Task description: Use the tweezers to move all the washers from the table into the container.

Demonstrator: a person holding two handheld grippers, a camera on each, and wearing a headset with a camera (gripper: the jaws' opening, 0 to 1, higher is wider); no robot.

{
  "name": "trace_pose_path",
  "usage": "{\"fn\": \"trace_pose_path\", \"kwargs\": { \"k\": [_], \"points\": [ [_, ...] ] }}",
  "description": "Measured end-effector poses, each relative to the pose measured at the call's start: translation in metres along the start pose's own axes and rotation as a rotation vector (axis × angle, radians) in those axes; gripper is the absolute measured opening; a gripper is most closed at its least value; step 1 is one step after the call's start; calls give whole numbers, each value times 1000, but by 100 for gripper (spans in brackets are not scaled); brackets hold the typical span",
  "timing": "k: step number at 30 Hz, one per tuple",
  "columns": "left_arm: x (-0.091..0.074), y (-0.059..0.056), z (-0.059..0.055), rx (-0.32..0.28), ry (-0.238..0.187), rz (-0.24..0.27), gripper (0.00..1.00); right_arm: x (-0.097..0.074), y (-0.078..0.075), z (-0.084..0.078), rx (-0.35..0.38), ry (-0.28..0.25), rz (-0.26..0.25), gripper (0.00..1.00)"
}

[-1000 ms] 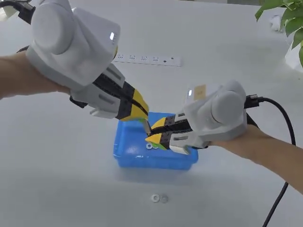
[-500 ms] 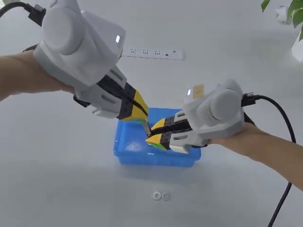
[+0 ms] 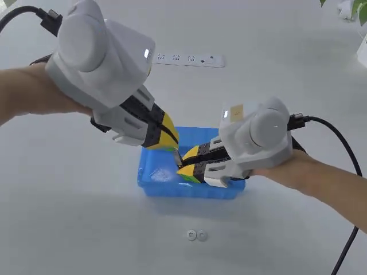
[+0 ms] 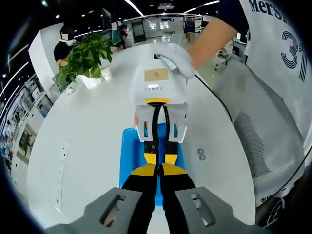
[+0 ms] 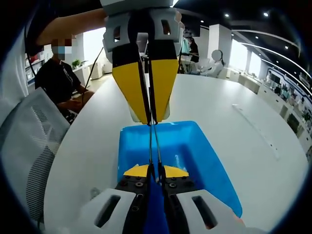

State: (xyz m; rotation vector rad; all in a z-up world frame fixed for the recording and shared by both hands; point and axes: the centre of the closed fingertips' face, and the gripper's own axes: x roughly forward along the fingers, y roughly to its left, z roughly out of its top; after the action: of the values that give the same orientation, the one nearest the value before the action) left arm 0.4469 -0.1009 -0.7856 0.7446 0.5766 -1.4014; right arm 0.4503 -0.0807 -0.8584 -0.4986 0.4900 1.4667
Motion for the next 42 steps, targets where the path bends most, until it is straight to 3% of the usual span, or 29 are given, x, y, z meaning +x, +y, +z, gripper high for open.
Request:
{"fn": "trace_pose_path", "kwargs": {
  "k": [16, 26, 36, 42],
  "points": [
    [1, 0, 0, 11, 10, -3, 5, -1, -2, -1, 14, 2, -17, 12],
    [-7, -2, 10, 30, 7, 7, 5, -6, 1, 9, 11, -10, -23, 12],
    [-20, -14, 24, 60, 10, 16, 5, -22, 10, 27, 2, -49, -37, 13],
    [-29, -27, 29, 68, 14, 24, 5, -34, 18, 32, 6, -63, -54, 13]
  ]
}}
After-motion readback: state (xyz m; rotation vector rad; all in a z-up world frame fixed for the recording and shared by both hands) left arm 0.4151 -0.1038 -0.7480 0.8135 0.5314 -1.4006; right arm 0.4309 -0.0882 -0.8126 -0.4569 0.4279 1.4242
